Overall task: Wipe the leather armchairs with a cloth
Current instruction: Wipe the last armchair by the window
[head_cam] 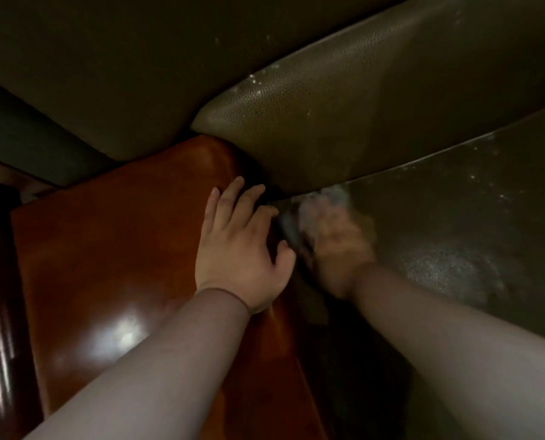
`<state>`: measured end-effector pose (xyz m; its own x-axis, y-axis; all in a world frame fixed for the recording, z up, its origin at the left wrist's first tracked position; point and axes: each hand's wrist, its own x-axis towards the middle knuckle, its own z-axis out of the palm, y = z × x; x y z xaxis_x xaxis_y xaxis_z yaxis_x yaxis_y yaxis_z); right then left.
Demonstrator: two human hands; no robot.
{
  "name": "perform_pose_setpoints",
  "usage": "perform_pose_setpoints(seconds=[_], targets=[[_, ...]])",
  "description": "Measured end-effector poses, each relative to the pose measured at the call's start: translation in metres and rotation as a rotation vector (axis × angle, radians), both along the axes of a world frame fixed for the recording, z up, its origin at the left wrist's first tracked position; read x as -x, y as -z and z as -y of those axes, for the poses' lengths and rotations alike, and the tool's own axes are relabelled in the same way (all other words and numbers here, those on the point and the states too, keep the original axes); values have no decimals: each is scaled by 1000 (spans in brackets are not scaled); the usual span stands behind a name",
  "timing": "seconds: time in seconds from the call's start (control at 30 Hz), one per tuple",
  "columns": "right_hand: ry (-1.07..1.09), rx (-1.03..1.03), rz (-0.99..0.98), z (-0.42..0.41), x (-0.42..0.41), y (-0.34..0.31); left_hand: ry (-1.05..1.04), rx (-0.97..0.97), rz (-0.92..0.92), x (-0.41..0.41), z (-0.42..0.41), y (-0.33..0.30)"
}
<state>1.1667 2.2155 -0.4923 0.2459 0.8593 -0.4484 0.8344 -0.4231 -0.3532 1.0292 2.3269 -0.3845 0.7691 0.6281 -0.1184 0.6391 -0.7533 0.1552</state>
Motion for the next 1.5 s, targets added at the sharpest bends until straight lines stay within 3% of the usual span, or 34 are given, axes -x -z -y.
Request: perform_pose_setpoints(seconds=[0.07,0.13,0.17,0.37,0.5,0.67,0.73,0.9,1.1,1.27,1.37,1.43,1.5], targets=[[-194,-28,-109,8,15,-3,5,4,11,0,1,1],[-476,-72,-52,1,-4,2,5,-9,32,3,1,4],[-504,-55,-34,-8,-18,7,5,-13,42,4,0,6],[-485,35,22,-34,-56,8,6,-12,64,1,1,5],[-117,-66,100,29,-84,-1,-1,-9,72,4,0,4],[216,124,202,7,-50,0,-6,7,44,1,0,1],[157,113,137,-13,-12,0,-3,1,29,1,0,0],[-400,-23,-4,-7,-31,4,6,3,49,1,1,3],[-243,12,89,47,-145,-13,26,-3,49,2,0,5],[53,57,101,36,-95,-10,21,-3,18,2,-1,3],[-165,-21,35,28,-46,-5,17,-12,25,2,-1,3],[-338,-30,-23,31,-58,-3,16,-11,38,3,0,4],[-362,-40,-6,40,-90,2,15,-19,55,4,-1,6]])
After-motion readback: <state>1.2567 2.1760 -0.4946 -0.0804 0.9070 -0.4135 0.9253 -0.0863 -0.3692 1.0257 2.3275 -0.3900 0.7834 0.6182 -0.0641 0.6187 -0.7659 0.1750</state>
